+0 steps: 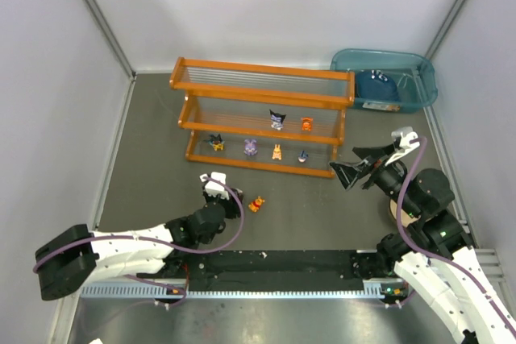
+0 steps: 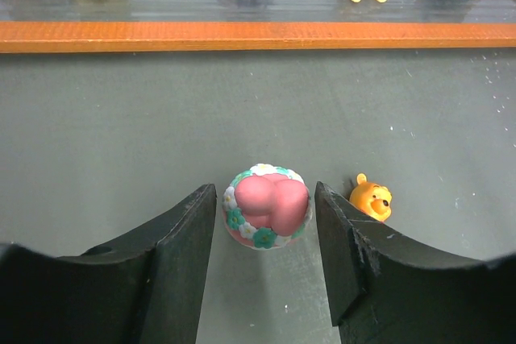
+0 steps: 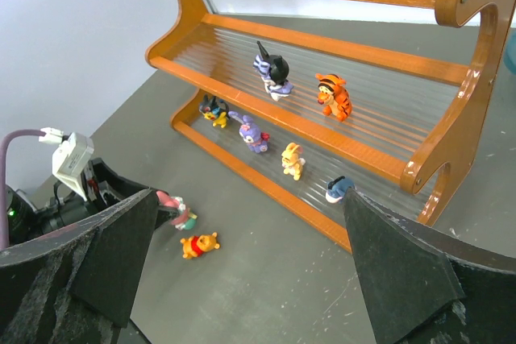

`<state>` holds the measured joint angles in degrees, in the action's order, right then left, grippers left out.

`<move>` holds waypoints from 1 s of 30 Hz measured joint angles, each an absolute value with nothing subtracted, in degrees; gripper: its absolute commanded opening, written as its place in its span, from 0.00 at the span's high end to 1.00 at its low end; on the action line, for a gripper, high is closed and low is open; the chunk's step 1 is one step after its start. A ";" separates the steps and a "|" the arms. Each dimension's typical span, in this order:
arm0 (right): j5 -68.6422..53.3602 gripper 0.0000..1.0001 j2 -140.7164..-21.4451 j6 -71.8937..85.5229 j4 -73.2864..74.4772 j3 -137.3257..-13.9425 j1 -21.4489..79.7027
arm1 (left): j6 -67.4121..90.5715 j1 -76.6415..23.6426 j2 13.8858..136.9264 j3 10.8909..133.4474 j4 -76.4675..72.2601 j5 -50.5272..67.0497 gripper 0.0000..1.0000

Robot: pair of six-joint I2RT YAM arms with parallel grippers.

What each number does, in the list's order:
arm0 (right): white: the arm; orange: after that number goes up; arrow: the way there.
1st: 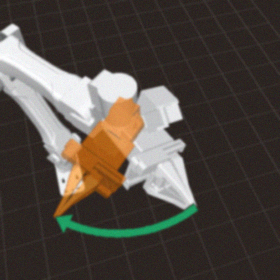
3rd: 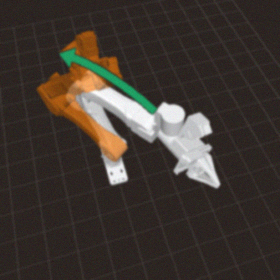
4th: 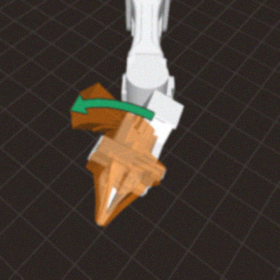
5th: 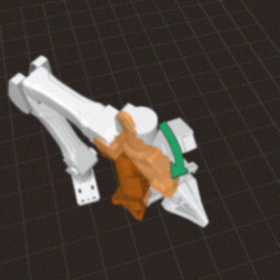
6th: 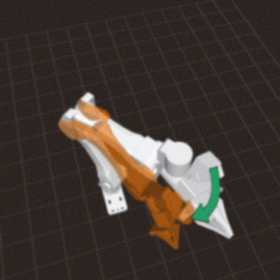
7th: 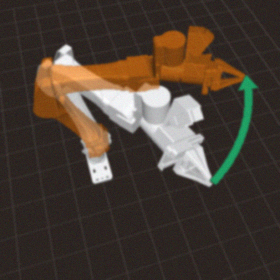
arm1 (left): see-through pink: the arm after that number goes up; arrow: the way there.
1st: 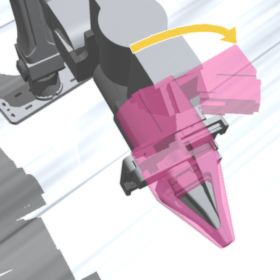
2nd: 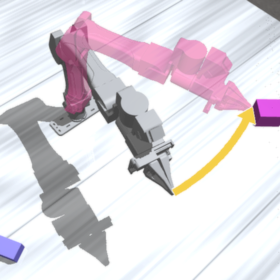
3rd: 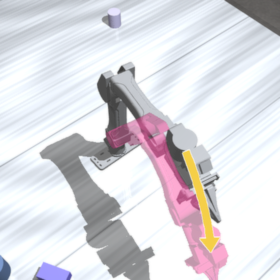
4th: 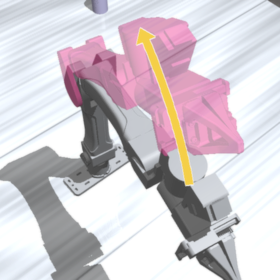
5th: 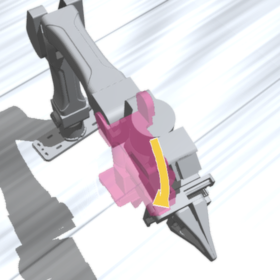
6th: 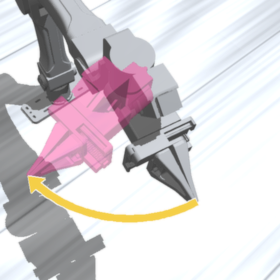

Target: Place and organize the plastic toys onto the shelf

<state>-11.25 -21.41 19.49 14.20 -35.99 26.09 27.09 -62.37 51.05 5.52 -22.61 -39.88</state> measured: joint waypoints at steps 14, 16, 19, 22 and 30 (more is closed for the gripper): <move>-11.25 0.01 -21.41 19.49 14.20 -35.99 26.09 | 26.92 -62.35 52.03 5.52 -22.74 -38.41 0.43; -11.25 0.01 -21.41 19.49 14.20 -35.99 26.06 | 26.92 -62.35 52.05 5.52 -22.74 -38.39 0.44; -11.25 0.01 -21.41 19.49 14.20 -35.99 26.09 | 26.92 -62.35 52.71 5.58 -22.74 -38.33 0.44; -11.22 0.01 -21.41 19.49 14.20 -35.99 26.09 | 26.96 -62.35 53.47 5.58 -22.74 -38.09 0.44; -11.22 0.01 -21.39 19.49 14.20 -35.99 26.09 | 27.07 -62.35 54.52 5.85 -22.74 -37.74 0.49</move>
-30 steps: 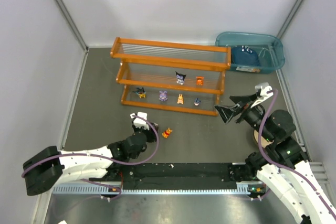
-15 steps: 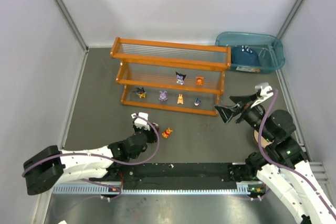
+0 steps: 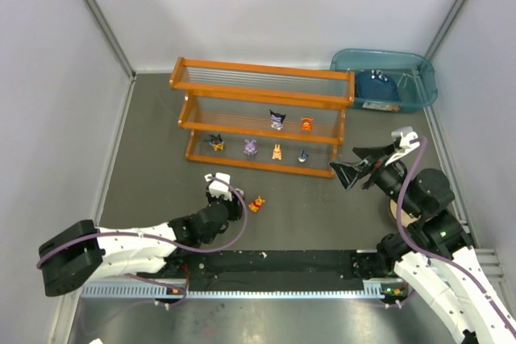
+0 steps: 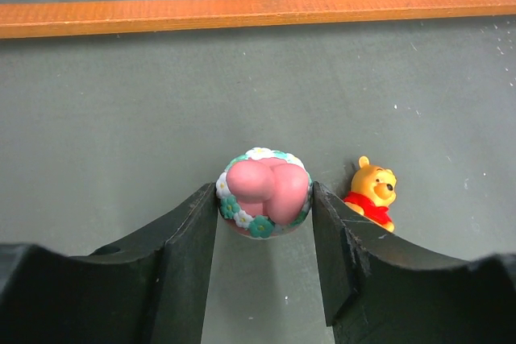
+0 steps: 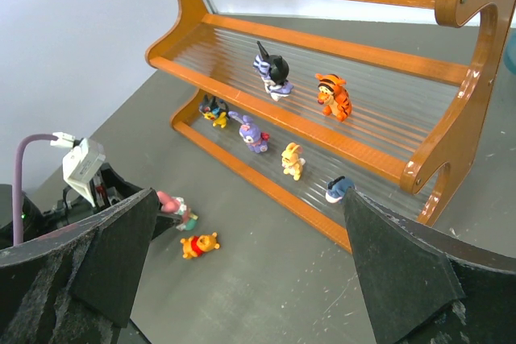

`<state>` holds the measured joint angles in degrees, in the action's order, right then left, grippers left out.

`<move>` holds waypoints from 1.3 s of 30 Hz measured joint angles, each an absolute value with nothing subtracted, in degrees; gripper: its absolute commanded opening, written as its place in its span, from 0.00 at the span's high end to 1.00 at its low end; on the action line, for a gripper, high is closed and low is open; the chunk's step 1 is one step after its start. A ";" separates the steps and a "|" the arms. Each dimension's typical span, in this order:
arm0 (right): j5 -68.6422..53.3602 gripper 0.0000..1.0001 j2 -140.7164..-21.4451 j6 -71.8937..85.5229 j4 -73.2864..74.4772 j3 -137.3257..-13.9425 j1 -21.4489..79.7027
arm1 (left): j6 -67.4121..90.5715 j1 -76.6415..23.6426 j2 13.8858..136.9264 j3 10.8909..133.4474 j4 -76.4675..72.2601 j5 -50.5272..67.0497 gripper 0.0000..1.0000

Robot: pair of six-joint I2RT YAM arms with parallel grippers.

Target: Place and organize the plastic toys onto the shelf

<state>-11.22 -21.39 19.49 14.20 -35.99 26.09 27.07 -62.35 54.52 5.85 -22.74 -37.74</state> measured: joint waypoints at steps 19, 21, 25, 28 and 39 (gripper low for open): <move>-11.18 0.01 -21.37 19.49 14.20 -35.99 26.09 | 24.77 -61.71 50.41 13.47 -14.11 -36.21 1.00; -11.18 0.01 -21.37 19.49 14.20 -35.99 26.09 | 22.83 -59.57 48.03 17.45 -11.00 -34.76 1.00; -11.18 0.01 -21.37 19.49 14.20 -35.99 26.09 | 18.02 -50.17 44.99 26.13 -6.79 -29.61 1.00; -11.20 0.01 -21.37 19.51 14.20 -35.99 26.09 | 14.13 -41.95 45.47 32.62 -4.67 -25.06 1.00; -11.03 0.01 -21.08 19.49 14.20 -35.99 26.09 | 9.89 -24.32 62.35 50.24 0.93 -10.61 1.00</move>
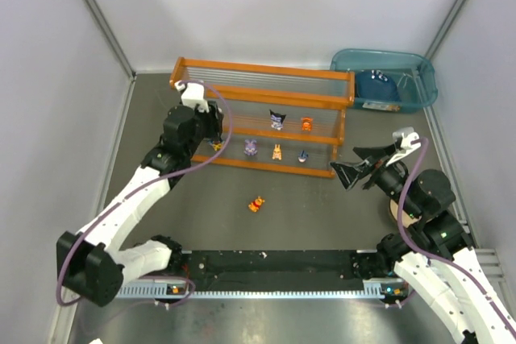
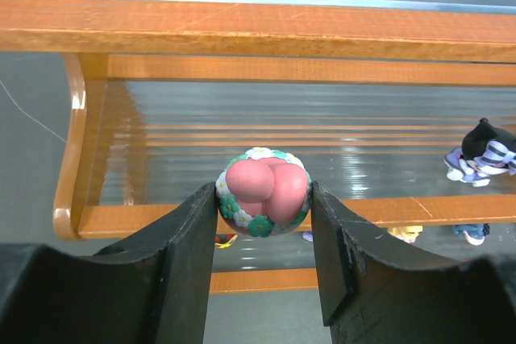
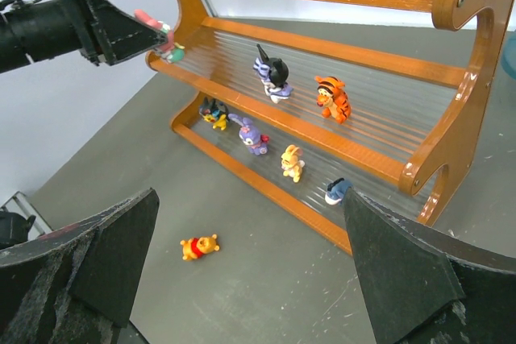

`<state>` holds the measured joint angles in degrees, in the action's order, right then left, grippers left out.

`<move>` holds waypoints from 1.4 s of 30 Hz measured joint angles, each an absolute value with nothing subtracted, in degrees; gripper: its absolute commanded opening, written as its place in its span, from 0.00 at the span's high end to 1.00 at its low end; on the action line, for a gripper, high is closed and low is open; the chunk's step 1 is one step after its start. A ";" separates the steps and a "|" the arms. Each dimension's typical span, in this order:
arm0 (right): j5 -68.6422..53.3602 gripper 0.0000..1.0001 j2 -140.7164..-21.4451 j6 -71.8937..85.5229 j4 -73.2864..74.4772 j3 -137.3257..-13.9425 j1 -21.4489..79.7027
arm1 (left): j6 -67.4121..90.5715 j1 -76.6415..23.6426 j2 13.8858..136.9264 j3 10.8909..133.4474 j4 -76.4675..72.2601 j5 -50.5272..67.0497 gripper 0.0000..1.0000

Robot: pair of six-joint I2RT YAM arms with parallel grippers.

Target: Place and organize the plastic toys onto the shelf

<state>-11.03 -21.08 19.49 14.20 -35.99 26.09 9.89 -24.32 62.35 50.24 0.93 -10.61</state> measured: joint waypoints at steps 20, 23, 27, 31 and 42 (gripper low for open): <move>-10.98 0.01 -20.93 19.49 14.20 -35.99 26.09 | 9.87 -17.74 70.32 53.87 -0.51 -7.64 1.00; -10.98 0.01 -20.93 19.49 14.20 -35.99 26.09 | 9.87 -17.32 71.59 53.87 -2.24 -6.85 1.00; -10.98 0.01 -20.93 19.49 14.20 -35.99 26.09 | 9.93 -17.28 73.69 53.87 -3.05 -5.63 1.00; -10.96 0.01 -20.93 19.49 14.20 -35.99 26.09 | 10.04 -17.28 74.70 53.82 -3.36 -4.73 1.00; -10.96 0.01 -20.95 19.49 14.20 -35.99 26.09 | 10.11 -17.28 76.44 53.78 -4.78 -3.84 0.95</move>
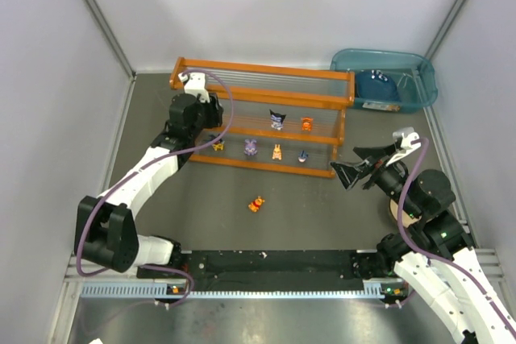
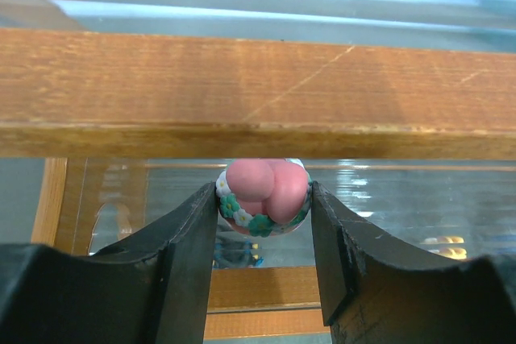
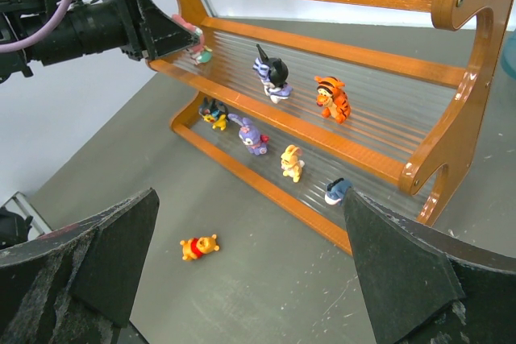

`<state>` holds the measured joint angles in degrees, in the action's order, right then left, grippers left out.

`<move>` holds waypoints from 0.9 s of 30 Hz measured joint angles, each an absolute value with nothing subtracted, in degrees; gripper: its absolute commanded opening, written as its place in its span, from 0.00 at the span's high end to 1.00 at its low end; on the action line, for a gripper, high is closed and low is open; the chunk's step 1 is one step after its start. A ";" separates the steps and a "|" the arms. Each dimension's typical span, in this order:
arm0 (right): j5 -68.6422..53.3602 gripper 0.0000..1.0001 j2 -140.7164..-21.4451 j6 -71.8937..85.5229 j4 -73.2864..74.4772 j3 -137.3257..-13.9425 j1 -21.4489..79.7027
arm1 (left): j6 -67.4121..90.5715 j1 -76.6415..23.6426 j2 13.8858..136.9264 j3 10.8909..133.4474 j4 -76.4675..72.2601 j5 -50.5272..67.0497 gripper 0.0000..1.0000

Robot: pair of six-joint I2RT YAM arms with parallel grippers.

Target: Place and organize the plastic toys onto the shelf

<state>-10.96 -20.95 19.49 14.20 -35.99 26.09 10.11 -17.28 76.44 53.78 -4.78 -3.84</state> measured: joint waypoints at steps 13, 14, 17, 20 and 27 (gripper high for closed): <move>-10.98 0.01 -20.99 19.49 14.17 -35.99 26.09 | 10.09 -17.28 76.82 53.78 -5.65 -3.46 0.53; -10.98 0.01 -20.99 19.49 14.20 -35.99 26.09 | 10.09 -17.28 76.82 53.78 -5.65 -3.42 0.52; -10.98 0.01 -20.99 19.49 14.17 -35.99 26.09 | 10.09 -17.28 76.82 53.78 -5.69 -3.40 0.46; -10.98 0.01 -20.99 19.49 14.17 -35.97 26.09 | 10.07 -17.28 76.82 53.78 -5.69 -3.38 0.39; -10.98 0.01 -20.99 19.49 14.20 -35.97 26.09 | 10.07 -17.28 76.82 53.78 -6.07 -3.20 0.28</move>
